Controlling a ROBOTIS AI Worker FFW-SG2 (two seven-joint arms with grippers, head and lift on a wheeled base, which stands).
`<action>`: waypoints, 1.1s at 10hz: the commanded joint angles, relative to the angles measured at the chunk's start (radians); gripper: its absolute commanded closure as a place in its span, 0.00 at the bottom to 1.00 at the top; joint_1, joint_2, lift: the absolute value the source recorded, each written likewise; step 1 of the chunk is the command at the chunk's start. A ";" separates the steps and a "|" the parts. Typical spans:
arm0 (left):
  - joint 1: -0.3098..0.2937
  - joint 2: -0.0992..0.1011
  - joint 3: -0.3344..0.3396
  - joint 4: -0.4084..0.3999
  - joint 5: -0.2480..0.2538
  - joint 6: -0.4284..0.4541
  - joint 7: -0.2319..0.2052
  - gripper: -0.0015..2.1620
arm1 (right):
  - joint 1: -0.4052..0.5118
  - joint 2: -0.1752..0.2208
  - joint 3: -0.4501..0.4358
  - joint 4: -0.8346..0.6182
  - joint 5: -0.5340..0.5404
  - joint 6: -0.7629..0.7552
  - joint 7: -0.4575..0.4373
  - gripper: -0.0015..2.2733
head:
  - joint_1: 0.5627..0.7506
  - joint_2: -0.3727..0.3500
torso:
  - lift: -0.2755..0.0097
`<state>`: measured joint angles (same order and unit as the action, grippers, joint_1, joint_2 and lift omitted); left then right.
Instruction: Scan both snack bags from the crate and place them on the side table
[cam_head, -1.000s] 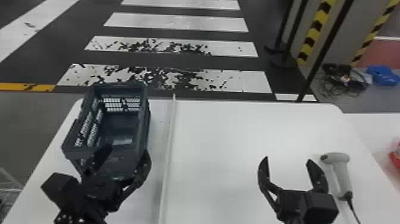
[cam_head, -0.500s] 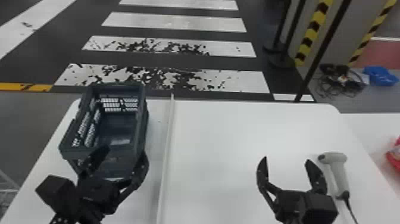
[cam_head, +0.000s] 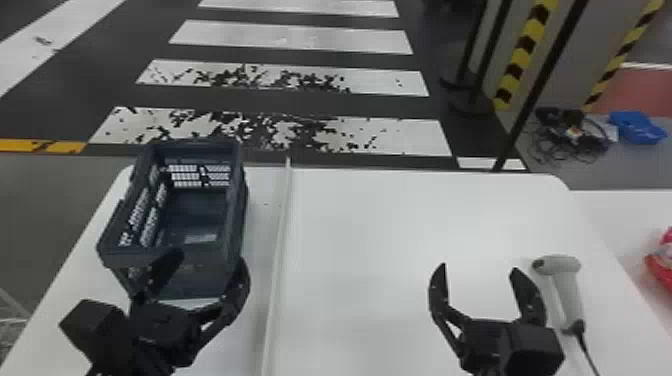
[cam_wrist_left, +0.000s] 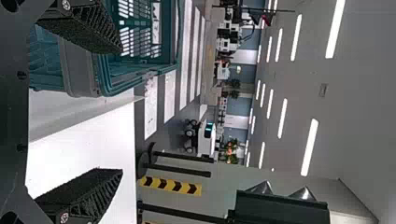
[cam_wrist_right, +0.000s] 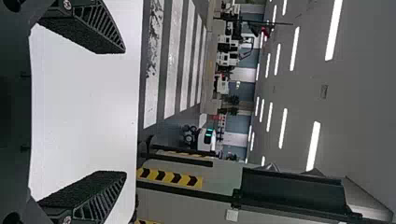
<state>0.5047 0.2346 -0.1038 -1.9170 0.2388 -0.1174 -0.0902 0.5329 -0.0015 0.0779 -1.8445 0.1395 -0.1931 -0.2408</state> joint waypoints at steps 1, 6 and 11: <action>0.005 0.000 0.001 -0.005 -0.004 0.006 0.001 0.04 | 0.001 0.002 0.002 -0.002 0.000 -0.001 0.000 0.03 | 0.70 0.44 | 0.63; 0.005 -0.001 0.001 -0.005 -0.007 0.009 0.007 0.04 | 0.007 0.002 0.003 -0.010 -0.004 0.005 0.000 0.03 | 0.70 0.44 | 0.63; 0.008 -0.020 0.001 -0.007 -0.013 0.019 0.018 0.04 | 0.010 0.002 0.011 -0.018 -0.004 0.008 0.000 0.03 | 0.70 0.46 | 0.63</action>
